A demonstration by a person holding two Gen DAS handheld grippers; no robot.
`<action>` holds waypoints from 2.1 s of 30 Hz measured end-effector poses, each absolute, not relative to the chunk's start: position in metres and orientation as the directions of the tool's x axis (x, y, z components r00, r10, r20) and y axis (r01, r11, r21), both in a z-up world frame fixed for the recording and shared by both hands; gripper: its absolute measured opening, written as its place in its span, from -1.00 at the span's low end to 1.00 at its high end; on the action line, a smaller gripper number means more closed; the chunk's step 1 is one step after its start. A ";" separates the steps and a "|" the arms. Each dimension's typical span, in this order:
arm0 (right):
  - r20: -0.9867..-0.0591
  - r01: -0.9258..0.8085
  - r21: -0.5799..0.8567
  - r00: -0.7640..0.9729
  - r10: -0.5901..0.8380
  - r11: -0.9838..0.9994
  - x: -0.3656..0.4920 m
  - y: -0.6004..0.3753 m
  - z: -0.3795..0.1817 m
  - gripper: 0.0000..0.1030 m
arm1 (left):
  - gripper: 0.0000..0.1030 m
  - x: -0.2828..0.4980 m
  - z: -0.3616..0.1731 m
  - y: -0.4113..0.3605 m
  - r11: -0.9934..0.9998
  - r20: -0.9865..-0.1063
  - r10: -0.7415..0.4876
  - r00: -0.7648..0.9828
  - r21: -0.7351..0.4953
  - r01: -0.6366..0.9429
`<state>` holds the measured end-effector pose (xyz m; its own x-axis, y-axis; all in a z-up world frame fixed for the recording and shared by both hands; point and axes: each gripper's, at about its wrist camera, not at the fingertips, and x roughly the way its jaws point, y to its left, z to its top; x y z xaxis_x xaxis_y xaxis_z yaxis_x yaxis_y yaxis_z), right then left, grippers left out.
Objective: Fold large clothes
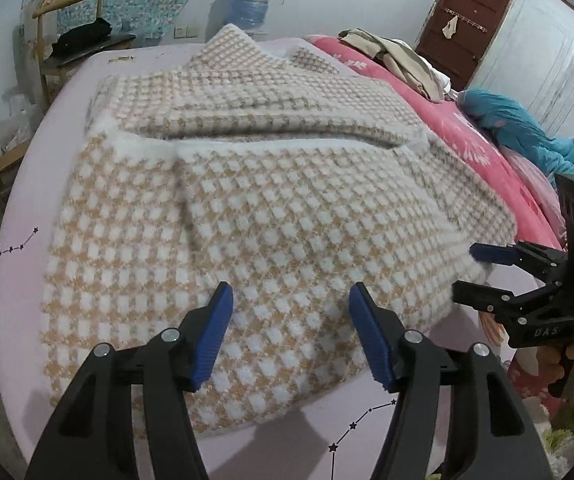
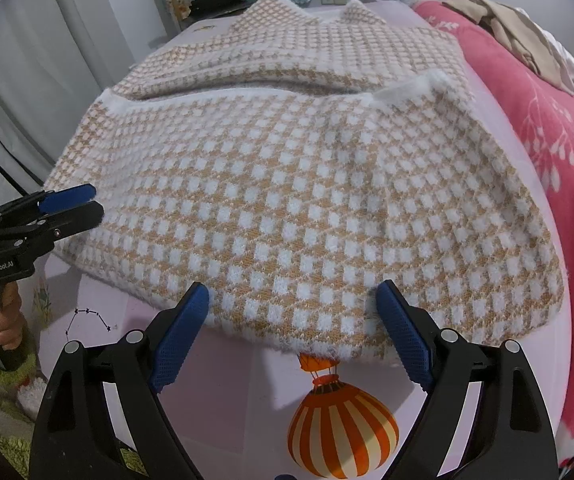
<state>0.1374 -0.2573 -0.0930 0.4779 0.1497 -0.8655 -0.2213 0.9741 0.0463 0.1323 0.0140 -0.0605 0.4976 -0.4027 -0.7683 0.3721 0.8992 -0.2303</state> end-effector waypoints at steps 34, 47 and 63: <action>-0.830 -0.196 0.032 0.541 0.135 0.980 0.163 -0.257 -0.067 0.70 | 0.25 0.196 -0.037 0.072 0.959 -0.765 -0.280 0.580 -0.204 0.195; -0.807 -0.186 0.088 0.563 0.180 0.979 0.190 -0.257 -0.057 0.75 | 0.74 0.213 -0.030 0.024 0.963 -0.802 -0.228 0.552 -0.103 0.249; -0.844 -0.069 0.105 0.521 0.126 0.992 0.220 -0.297 -0.086 0.77 | 0.90 0.232 -0.064 0.011 0.987 -0.866 -0.117 0.486 -0.047 0.154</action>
